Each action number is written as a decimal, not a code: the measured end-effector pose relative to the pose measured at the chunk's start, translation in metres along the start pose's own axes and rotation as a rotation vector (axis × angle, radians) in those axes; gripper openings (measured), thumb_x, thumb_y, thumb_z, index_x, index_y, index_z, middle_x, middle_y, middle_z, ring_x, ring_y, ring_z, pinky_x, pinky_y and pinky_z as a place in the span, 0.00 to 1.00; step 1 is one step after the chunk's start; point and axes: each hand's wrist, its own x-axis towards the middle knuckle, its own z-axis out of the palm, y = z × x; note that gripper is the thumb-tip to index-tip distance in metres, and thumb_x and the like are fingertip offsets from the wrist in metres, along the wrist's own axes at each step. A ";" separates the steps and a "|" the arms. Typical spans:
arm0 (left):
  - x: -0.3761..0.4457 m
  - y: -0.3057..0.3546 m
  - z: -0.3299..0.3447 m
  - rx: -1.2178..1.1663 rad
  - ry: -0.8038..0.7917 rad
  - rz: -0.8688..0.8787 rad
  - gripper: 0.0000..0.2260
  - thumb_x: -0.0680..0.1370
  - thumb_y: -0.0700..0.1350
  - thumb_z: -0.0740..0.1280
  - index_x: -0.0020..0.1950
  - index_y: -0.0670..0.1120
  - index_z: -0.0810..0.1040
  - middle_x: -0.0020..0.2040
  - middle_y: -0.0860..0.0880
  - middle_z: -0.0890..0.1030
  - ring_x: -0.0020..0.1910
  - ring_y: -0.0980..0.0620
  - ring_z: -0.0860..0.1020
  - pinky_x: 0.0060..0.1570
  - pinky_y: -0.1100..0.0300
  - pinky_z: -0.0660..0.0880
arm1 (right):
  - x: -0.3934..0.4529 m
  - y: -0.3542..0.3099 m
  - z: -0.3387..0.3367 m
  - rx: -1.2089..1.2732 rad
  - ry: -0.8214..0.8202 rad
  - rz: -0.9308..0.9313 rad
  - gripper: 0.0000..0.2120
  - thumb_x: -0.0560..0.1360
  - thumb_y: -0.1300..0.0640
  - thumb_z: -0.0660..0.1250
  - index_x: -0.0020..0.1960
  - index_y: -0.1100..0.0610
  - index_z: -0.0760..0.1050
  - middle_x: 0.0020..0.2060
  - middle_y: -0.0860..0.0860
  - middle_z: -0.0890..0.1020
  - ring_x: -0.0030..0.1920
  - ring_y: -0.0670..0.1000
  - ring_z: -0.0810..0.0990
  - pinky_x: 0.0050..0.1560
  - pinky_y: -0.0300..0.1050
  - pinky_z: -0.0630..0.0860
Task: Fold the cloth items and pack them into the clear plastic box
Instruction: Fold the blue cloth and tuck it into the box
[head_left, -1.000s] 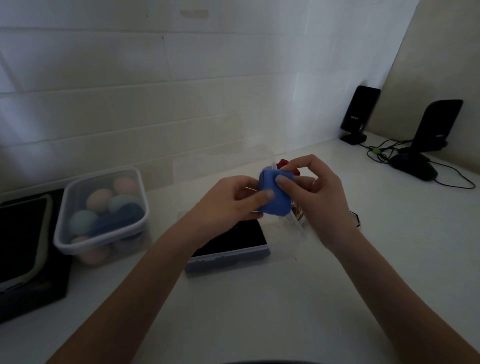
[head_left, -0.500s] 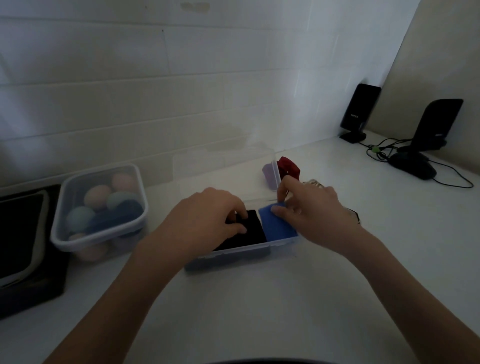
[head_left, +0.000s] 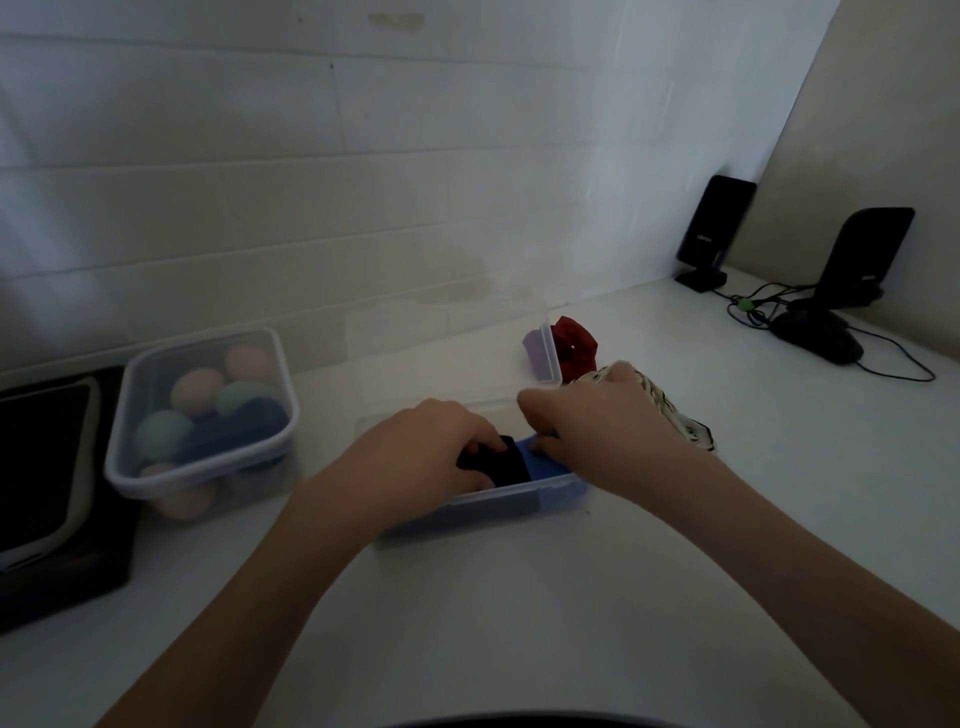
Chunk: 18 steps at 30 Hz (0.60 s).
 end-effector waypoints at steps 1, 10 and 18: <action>0.000 0.000 0.000 -0.008 -0.003 0.007 0.17 0.74 0.47 0.68 0.63 0.54 0.76 0.55 0.50 0.79 0.44 0.57 0.71 0.45 0.64 0.68 | 0.001 0.000 0.000 -0.065 0.015 -0.021 0.08 0.77 0.50 0.61 0.41 0.51 0.65 0.34 0.48 0.73 0.39 0.54 0.75 0.58 0.54 0.60; -0.003 -0.004 -0.007 -0.028 -0.086 0.060 0.21 0.75 0.42 0.67 0.68 0.53 0.71 0.58 0.51 0.77 0.44 0.59 0.69 0.40 0.73 0.65 | 0.000 0.017 -0.018 -0.025 -0.160 -0.092 0.16 0.72 0.45 0.68 0.59 0.39 0.75 0.49 0.41 0.79 0.55 0.47 0.68 0.55 0.50 0.57; 0.002 -0.009 -0.002 0.033 -0.119 0.072 0.23 0.73 0.39 0.69 0.67 0.51 0.72 0.60 0.46 0.76 0.48 0.53 0.74 0.46 0.70 0.66 | 0.011 0.014 -0.016 -0.006 -0.279 -0.155 0.20 0.73 0.46 0.67 0.65 0.39 0.72 0.58 0.43 0.81 0.59 0.49 0.77 0.54 0.44 0.69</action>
